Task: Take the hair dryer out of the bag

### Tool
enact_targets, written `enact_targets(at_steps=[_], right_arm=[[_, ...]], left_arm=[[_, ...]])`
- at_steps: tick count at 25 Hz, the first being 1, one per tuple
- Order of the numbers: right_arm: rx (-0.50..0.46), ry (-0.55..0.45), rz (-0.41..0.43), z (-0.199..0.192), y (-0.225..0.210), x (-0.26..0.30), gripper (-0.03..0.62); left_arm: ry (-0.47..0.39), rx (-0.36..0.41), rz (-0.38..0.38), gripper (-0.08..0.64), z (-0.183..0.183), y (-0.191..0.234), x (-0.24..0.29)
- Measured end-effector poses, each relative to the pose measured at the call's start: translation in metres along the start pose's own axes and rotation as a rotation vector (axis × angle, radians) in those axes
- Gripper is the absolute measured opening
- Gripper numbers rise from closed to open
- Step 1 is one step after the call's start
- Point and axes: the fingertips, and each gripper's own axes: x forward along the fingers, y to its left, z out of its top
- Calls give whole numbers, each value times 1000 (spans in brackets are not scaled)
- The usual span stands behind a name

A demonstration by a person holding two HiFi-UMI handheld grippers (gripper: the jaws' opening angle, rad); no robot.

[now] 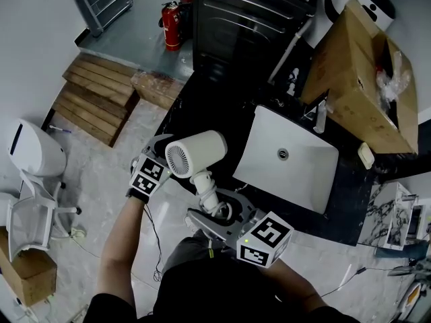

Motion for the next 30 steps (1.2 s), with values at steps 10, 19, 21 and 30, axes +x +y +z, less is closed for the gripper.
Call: enact_targets(at_steps=[10,19,21,30], right_arm=[[-48,-3,-156,11,-52,-12,258],[-44,-33,-201,24,-76,-22,258],[-47,-44,-209,31,-80,-23,258],[-89,-107,-248,71,-100,-35,258]], left_arm=[[-3,-87,-109,244,-13,-17,-43],[-131,-157,-50,249,13,-17,-91],[-172,-156,-5,246,26,-12,-101],[-374,-181,228,56,78,5,-151]])
